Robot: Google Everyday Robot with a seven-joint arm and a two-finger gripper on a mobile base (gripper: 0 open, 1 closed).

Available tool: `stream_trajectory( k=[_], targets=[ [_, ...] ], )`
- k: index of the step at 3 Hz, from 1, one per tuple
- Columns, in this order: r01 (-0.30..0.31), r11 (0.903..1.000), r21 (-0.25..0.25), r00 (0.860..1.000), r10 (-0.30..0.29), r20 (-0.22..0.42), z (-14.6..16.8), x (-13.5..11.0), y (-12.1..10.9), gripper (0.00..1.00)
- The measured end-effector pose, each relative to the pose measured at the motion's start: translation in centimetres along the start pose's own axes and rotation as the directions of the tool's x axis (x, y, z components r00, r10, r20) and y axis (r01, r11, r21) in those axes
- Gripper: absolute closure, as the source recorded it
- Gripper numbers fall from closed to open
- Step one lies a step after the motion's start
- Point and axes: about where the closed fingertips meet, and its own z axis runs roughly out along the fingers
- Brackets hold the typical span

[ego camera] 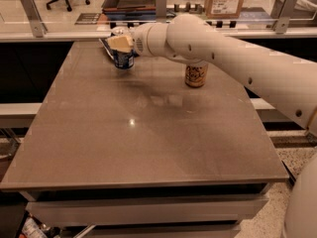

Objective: Move pepsi can near blue chip bag

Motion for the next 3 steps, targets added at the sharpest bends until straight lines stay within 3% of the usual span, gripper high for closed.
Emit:
stream_trajectory(
  k=[1,3],
  targets=[
    [0.001,1.0000,-0.003,1.000,-0.001,0.005,0.2,0.2,0.4,1.00],
    [0.023,0.9994,0.027,1.000,-0.022,-0.022,1.1,1.7,1.0,1.00]
  ],
)
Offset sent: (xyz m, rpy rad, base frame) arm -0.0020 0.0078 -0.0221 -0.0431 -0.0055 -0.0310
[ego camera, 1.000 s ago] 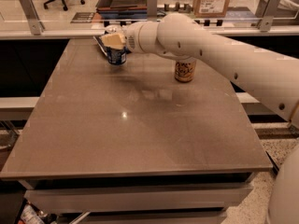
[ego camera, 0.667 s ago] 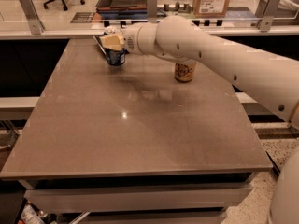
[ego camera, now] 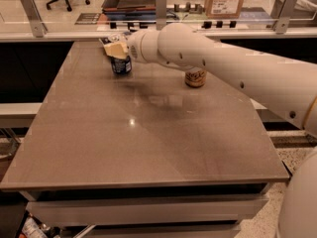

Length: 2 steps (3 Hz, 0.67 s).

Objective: Move pepsi can near blue chip bag

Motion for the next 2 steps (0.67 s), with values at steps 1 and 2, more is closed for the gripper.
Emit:
stream_trajectory(
  k=[1,2],
  targets=[
    [0.001,1.0000,-0.003,1.000,-0.001,0.000,0.09,-0.06,0.19,0.83],
    [0.002,1.0000,-0.005,1.000,-0.002,0.001,0.17,-0.11,0.37,0.60]
  ],
)
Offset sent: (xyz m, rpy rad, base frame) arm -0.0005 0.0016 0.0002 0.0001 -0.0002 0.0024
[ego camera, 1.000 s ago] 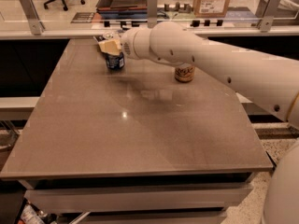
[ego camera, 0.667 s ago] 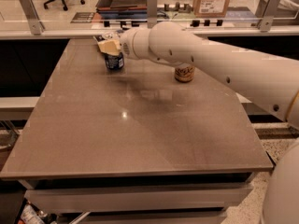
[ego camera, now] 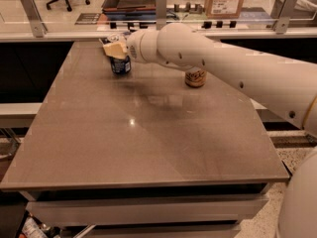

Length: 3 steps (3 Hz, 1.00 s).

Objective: Move pepsi can near blue chip bag

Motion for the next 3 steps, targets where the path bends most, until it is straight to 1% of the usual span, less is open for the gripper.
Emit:
stream_trajectory(
  k=[2,3],
  targets=[
    [0.002,1.0000,-0.005,1.000,-0.002,0.001,0.17,-0.11,0.37,0.14],
    [0.003,1.0000,-0.008,1.000,-0.003,0.001,0.25,-0.16,0.55,0.00]
  ],
)
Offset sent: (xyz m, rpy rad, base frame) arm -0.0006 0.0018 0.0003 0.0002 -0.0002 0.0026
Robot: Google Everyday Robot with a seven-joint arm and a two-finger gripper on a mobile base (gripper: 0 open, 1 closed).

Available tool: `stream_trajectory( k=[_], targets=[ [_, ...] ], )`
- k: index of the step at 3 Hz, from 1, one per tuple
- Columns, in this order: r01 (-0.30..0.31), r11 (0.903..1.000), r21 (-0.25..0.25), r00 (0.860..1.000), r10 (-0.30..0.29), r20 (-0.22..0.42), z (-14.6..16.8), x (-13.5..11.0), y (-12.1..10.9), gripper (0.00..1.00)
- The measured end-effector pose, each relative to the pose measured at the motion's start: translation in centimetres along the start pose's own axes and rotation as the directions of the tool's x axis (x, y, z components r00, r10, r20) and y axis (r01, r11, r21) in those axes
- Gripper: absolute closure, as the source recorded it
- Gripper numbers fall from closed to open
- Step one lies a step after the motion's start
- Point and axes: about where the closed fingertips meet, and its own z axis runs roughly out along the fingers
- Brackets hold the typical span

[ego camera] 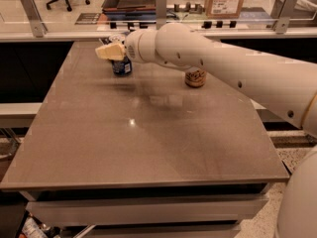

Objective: Move pepsi can near blue chip bag

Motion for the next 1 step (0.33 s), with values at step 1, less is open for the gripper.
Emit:
stream_trajectory(
  k=[1],
  targets=[
    [0.000,1.0000,0.000,1.000,0.000,0.000,0.00,0.00,0.01,0.00]
  ],
)
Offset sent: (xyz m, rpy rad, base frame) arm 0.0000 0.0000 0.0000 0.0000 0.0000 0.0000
